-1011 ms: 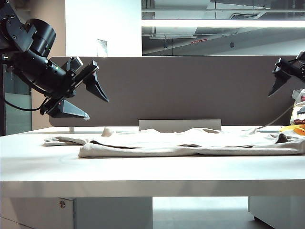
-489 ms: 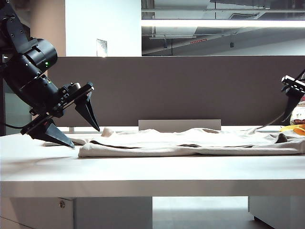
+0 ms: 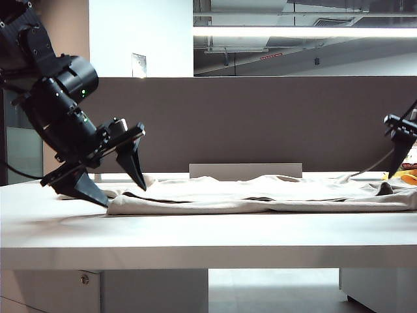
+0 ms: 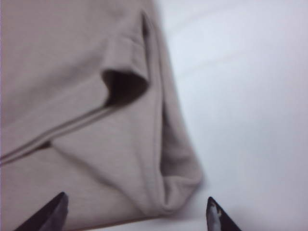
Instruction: Fold the bottom side of the T-shirt horizontally towards the center, about one-third of the way, then fold the sleeve back towards the center, creating a straight line along the edge of the T-shirt, and finally fold the bottom of the T-shirt up towards the top, creating a neat rectangle.
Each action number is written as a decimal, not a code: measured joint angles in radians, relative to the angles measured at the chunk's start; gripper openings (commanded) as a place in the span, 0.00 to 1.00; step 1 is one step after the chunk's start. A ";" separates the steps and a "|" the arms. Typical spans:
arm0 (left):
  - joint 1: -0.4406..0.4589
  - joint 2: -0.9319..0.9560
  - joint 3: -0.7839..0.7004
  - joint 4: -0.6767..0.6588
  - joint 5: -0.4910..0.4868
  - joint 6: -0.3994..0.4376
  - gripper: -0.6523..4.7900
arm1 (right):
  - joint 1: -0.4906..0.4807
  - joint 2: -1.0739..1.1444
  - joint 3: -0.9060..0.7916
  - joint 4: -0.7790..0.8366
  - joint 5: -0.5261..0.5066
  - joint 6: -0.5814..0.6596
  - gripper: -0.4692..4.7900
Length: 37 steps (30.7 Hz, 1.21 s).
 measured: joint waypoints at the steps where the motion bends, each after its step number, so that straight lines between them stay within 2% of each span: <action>1: 0.000 0.003 0.000 -0.001 -0.001 0.000 0.72 | 0.001 0.009 0.000 -0.008 0.000 0.000 0.76; 6: -0.001 0.004 0.000 -0.007 -0.001 -0.002 0.58 | 0.004 0.030 -0.001 -0.026 -0.003 0.000 0.57; 10: 0.000 0.004 0.000 -0.007 -0.001 -0.002 0.49 | 0.007 0.033 -0.001 -0.023 -0.003 -0.002 0.53; 14: 0.000 0.004 0.000 -0.007 -0.002 -0.002 0.43 | 0.008 0.033 -0.001 -0.009 -0.003 -0.002 0.36; 18: 0.000 0.004 0.000 -0.005 -0.003 -0.002 0.43 | 0.008 0.036 -0.001 0.003 -0.003 -0.004 0.34; 20: 0.000 0.004 0.000 0.003 -0.006 -0.001 0.42 | 0.008 0.042 -0.001 0.014 -0.003 -0.004 0.22; 22: 0.000 0.004 0.000 0.007 -0.008 -0.002 0.34 | 0.009 0.047 -0.001 0.024 -0.003 -0.004 0.08; 24: 0.000 0.004 0.000 0.007 -0.008 -0.001 0.21 | 0.010 0.049 -0.001 0.028 -0.003 -0.006 0.07; 27: 0.000 0.004 0.000 0.010 -0.008 0.001 0.19 | 0.010 0.051 -0.001 0.028 -0.003 -0.006 0.07; 29: 0.000 0.004 0.000 0.020 -0.009 0.006 0.10 | 0.010 0.052 -0.001 0.028 -0.003 -0.012 0.07; 37: 0.001 0.004 0.000 -0.003 -0.027 0.037 0.11 | 0.009 0.052 0.000 -0.007 -0.003 -0.036 0.07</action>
